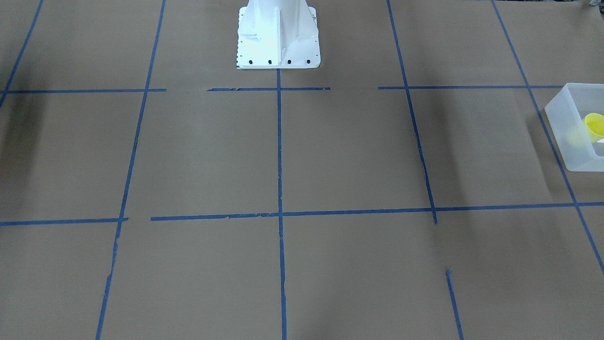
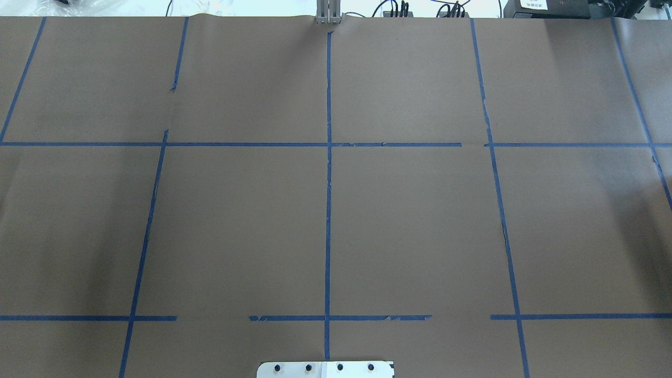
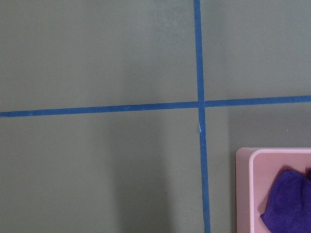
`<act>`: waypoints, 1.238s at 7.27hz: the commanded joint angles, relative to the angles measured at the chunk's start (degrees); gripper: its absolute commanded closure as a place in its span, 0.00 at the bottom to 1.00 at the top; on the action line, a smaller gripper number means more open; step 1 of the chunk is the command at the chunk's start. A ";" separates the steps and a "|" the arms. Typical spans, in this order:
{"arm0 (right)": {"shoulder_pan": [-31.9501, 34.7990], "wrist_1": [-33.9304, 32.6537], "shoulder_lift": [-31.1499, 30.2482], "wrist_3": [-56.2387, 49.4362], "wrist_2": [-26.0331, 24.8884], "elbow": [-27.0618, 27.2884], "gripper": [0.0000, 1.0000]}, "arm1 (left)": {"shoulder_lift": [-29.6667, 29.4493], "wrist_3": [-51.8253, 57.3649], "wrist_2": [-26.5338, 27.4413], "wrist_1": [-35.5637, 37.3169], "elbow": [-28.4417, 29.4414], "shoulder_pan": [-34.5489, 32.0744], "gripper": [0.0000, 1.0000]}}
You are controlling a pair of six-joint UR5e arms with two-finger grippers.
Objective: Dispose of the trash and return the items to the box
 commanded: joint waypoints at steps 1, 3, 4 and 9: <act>0.01 0.00 -0.43 -0.01 -0.05 -0.06 0.00 | -0.24 -0.19 0.02 0.07 0.17 -0.22 0.00; 0.01 0.00 -0.34 -0.62 -0.14 -1.37 0.00 | -0.41 -0.54 0.02 0.07 0.26 -0.13 0.00; 0.01 0.00 -0.26 -0.63 -0.14 -1.29 0.00 | -0.33 -0.54 0.11 0.07 0.17 -0.13 0.00; 0.01 0.00 -0.17 -0.63 -0.14 -1.38 0.00 | -0.41 -0.54 0.11 0.07 0.26 -0.13 0.00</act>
